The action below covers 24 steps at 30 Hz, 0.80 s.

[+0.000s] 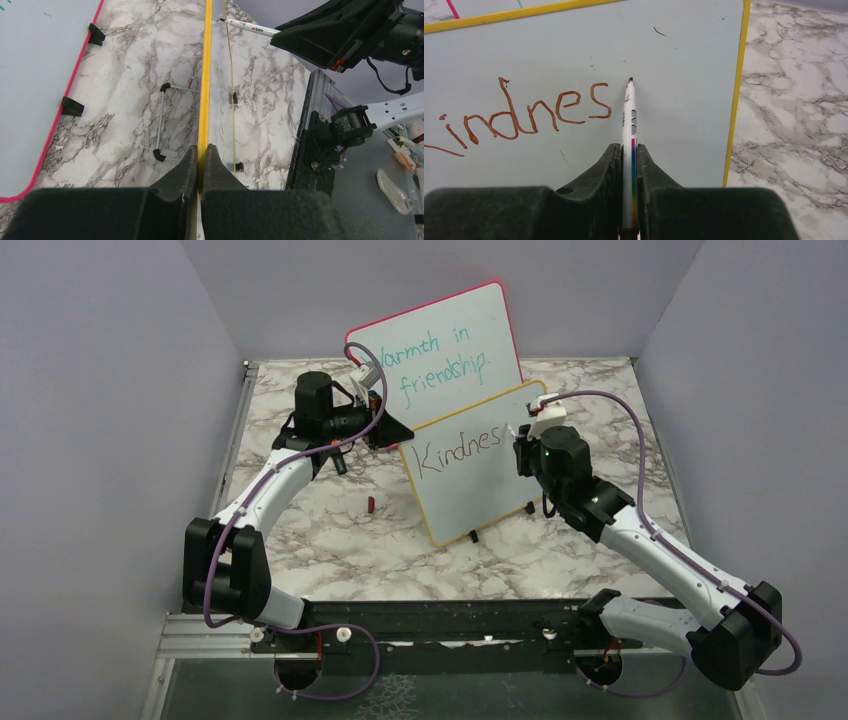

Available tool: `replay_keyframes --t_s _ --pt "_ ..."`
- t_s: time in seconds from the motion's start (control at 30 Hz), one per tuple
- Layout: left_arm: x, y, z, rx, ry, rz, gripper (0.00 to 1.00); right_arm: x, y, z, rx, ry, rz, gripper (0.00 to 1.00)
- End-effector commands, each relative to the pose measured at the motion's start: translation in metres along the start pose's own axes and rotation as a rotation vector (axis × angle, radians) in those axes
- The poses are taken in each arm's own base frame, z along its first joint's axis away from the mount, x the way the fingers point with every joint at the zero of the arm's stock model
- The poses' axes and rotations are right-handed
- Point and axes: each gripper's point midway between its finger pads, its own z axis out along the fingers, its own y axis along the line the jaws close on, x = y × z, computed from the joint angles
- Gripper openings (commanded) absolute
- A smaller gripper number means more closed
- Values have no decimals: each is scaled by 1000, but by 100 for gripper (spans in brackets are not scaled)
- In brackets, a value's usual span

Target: Write a sentence on the whiteboard

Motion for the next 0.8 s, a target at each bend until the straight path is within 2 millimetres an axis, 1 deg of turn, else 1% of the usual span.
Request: replay_keyframes --t_s 0.0,0.33,0.57,0.77 --pt "29 1 8 18 82 -50 0 -3 6 5 -29 -19 21 1" --pt "28 1 9 18 81 -48 0 -10 15 2 -89 -34 20 1" --pt "28 2 9 16 81 -49 0 -9 19 -1 -119 -28 15 1" --pt "28 2 8 14 80 -48 0 -4 20 -3 -125 -3 10 1"
